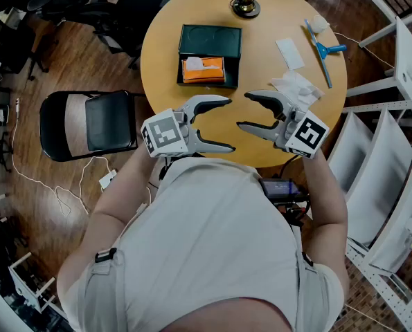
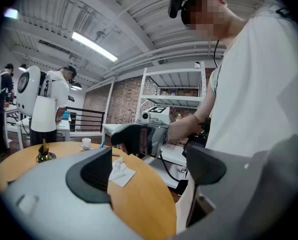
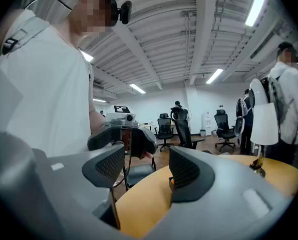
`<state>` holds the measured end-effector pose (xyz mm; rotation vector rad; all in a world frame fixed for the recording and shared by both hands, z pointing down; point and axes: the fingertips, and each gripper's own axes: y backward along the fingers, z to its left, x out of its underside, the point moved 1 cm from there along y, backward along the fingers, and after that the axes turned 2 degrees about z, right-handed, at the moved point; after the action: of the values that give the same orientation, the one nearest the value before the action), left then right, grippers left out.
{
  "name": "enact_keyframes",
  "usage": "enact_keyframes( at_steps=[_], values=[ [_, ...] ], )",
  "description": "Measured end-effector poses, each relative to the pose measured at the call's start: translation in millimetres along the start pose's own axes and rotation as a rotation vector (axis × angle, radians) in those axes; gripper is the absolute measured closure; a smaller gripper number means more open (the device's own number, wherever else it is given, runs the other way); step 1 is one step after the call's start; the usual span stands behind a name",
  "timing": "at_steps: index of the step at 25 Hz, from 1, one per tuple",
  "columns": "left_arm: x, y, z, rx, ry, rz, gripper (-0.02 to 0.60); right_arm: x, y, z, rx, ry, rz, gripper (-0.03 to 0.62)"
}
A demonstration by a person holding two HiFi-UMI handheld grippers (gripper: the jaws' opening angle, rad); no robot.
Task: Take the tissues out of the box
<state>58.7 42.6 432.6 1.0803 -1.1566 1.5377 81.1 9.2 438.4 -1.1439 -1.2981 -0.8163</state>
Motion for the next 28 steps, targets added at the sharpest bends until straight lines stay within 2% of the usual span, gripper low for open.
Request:
enact_keyframes(
  at_steps=[2,4,6,9,12,14,17,19,20,22,25,28],
  values=[
    [7,7,11,-0.014,-0.025,0.023,0.140,3,-14,-7,-0.009,0.009,0.017,0.313],
    [19,15,25,-0.043,-0.047,0.080,0.140,5,-29,-13,-0.023,0.017,0.037,0.313],
    [37,24,45,-0.089,-0.073,0.186,0.140,7,-43,-20,-0.048,0.020,0.062,0.313],
    [70,43,75,-0.148,-0.125,0.390,0.141,15,-64,-30,-0.081,0.024,0.123,0.310],
    [97,59,101,-0.152,-0.143,0.557,0.141,24,-83,-42,-0.087,0.034,0.217,0.307],
    [114,68,118,-0.141,-0.132,0.661,0.141,43,-94,-60,-0.052,0.066,0.350,0.306],
    [147,86,160,-0.181,-0.151,0.887,0.142,95,-101,-96,0.021,0.181,0.697,0.263],
    [170,92,190,-0.199,-0.162,1.032,0.141,125,-104,-115,0.020,0.265,0.884,0.238],
    [178,92,202,-0.194,-0.150,1.079,0.141,135,-107,-123,0.009,0.286,0.942,0.230],
    [187,87,221,-0.169,-0.109,1.123,0.141,144,-118,-138,-0.009,0.289,0.996,0.230],
    [200,83,232,-0.133,-0.091,1.161,0.142,155,-138,-152,-0.011,0.244,1.016,0.230],
    [217,77,241,-0.116,-0.048,1.170,0.141,172,-149,-170,0.002,0.213,1.058,0.207]
  ],
)
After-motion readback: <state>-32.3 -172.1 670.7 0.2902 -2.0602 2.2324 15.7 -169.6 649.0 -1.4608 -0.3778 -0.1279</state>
